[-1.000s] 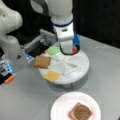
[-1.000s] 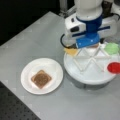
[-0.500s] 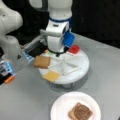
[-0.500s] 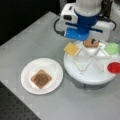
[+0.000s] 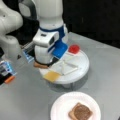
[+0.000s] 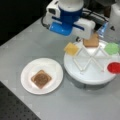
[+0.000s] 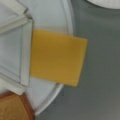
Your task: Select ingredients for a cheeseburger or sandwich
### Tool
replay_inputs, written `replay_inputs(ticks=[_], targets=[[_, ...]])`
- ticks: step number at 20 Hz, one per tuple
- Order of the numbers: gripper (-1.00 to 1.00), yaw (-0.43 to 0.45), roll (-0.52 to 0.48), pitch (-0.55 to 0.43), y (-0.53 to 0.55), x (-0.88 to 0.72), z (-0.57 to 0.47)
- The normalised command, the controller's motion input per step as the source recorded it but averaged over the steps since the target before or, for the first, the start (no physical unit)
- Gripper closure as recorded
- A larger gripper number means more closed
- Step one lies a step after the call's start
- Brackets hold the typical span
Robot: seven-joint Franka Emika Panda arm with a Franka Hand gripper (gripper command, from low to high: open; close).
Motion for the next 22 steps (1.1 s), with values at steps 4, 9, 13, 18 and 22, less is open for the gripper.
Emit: replay_inputs(ticks=[4,9,13,18,22], targets=[[-1.0,-0.317,0.412,0.076,-0.31,-0.12,0.08],[-1.0,-0.235,0.503,0.036,-0.23,-0.03,-0.05],[-1.0,-0.073,0.51,0.042,-0.17,0.01,-0.2],[-1.0,0.024,0.496,0.067,-0.13,0.03,-0.22],[-1.0,0.053,0.491,0.016,-0.1,0.07,-0.2]])
